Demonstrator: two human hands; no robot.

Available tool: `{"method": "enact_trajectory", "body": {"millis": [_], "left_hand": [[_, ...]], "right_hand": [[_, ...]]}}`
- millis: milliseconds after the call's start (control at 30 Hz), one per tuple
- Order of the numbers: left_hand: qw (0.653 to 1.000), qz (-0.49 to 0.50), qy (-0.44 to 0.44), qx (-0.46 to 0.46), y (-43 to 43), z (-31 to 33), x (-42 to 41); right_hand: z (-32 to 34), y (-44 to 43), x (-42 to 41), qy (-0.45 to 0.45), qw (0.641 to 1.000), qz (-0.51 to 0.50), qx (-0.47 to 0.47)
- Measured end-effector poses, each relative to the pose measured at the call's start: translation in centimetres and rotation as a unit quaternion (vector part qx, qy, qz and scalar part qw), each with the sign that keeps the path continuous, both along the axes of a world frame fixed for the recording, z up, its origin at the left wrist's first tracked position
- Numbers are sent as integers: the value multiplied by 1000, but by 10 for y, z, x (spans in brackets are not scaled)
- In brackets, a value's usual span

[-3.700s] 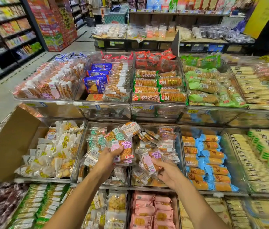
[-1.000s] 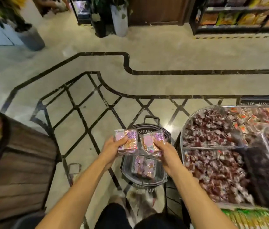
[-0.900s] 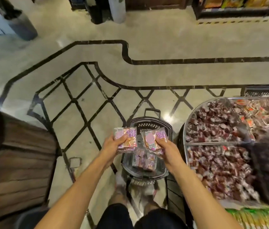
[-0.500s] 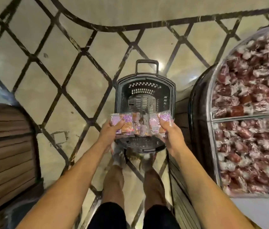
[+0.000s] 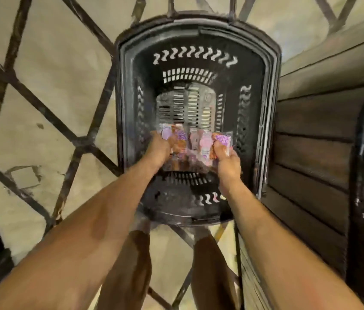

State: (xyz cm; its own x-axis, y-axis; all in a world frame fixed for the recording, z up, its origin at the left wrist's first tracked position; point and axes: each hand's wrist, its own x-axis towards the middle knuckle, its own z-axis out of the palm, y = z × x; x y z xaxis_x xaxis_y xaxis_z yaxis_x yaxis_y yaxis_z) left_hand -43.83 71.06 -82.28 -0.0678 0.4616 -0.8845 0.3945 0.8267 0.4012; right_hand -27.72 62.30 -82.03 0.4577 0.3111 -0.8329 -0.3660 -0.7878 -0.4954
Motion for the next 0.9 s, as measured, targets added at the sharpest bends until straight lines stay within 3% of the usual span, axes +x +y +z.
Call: {"method": "enact_trajectory", "body": {"millis": [167,400,600,900], "left_hand": [[999,-23,23,14,5,-84,0],[997,1,72,38,11,-141,17],[988,-40,128,79,-1,-169,19],[975,-82,201,55,-11,-181,13]], "right_hand": [[-78,17,5,-68,996,48,-11],[-150,28,15,-123,986,108,-5],[-185,27,13,-91,988,113,-53],[-175,22,2,-195,901,375,-101]]}}
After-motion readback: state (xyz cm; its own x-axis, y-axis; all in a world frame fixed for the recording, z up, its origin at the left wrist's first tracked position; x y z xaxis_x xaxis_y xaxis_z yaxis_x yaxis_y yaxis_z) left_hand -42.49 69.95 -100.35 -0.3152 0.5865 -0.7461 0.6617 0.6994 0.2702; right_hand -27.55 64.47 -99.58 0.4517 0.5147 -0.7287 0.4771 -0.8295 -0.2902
